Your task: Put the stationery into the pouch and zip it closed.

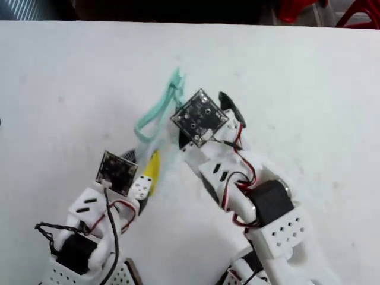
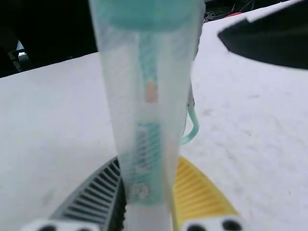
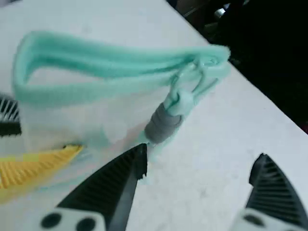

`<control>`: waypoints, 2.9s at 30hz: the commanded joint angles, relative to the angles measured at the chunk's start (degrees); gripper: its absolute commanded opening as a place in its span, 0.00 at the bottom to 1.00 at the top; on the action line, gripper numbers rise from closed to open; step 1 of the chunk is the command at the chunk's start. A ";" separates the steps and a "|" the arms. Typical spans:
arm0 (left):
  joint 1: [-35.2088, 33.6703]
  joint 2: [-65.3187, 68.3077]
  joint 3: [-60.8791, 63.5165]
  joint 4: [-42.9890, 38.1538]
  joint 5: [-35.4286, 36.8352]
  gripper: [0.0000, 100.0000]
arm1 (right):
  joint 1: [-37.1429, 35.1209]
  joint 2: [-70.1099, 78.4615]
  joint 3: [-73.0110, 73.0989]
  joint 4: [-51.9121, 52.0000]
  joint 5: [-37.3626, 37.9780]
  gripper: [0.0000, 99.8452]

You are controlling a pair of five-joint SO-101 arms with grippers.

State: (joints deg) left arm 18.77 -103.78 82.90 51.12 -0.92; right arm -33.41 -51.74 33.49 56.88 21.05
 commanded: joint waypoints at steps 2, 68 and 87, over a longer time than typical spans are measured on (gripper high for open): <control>-0.48 -0.57 -0.97 -2.37 0.44 0.02 | -2.15 0.92 1.41 -9.98 -2.55 0.33; -0.75 -0.57 -6.59 2.64 6.42 0.17 | -8.84 5.14 -15.82 13.67 3.16 0.02; -4.44 -0.57 -12.13 1.32 10.11 0.08 | -8.75 4.88 -11.96 9.27 0.79 0.02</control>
State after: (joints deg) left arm 14.11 -104.84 70.95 54.11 8.92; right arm -42.55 -46.37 21.71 67.43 22.46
